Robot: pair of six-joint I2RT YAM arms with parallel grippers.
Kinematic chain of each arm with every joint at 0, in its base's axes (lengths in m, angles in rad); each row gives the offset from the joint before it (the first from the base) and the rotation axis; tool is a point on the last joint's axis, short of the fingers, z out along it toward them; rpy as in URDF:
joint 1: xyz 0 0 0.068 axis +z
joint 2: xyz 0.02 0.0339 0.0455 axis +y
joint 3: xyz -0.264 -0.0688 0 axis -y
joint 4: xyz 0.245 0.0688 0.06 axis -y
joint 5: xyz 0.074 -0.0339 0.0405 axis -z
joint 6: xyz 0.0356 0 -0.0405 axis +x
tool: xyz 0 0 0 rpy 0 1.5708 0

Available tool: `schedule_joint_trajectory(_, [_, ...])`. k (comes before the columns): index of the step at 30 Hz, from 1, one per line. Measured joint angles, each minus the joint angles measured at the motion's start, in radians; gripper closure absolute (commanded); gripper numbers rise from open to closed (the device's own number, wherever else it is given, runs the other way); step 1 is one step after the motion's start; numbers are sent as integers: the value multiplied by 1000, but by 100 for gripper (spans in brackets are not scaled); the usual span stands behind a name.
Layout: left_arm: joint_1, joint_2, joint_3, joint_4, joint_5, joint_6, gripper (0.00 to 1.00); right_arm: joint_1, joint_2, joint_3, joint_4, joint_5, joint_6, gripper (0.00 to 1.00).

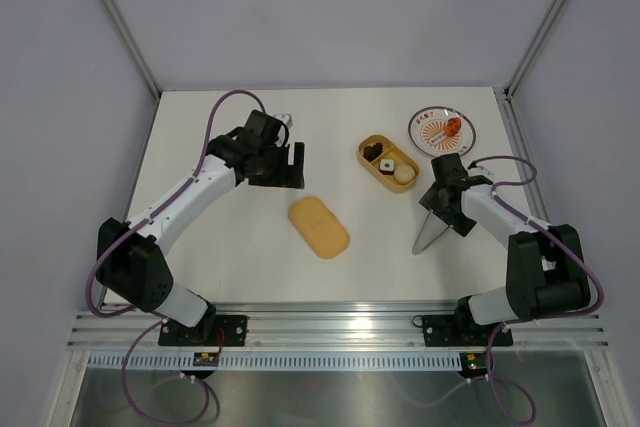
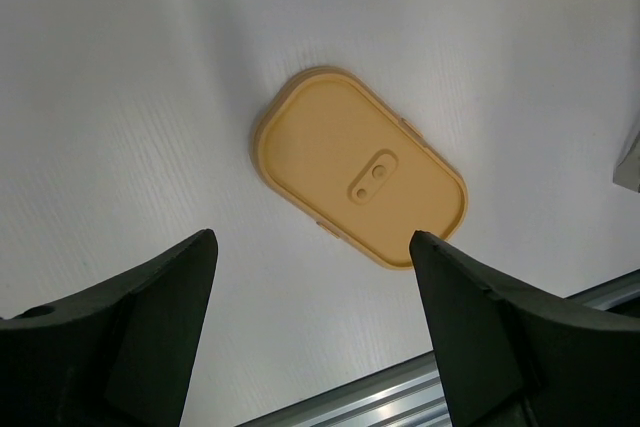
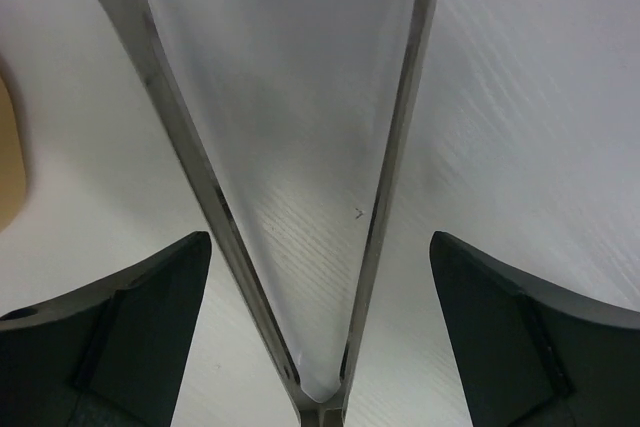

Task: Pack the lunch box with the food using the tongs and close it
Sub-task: Place the clamp at the center of the board, then pick up the box lid from the center of the board.

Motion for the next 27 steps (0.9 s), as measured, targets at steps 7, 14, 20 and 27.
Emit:
schedule_joint_trajectory(7, [0,-42,-25,-2,-13,-5,17,-4,-84,6,-50,0,-24,1])
schedule_joint_trajectory(14, [17,-53,-40,-10,-54,-20,17,130,-228,116,-103,-29,-97,10])
schedule_joint_trajectory(20, [79,-74,-56,-32,-76,-29,17,433,-81,196,-55,-150,-178,26])
schedule_joint_trajectory(27, [155,-142,-70,-48,-88,-47,16,613,245,288,-2,-248,-269,33])
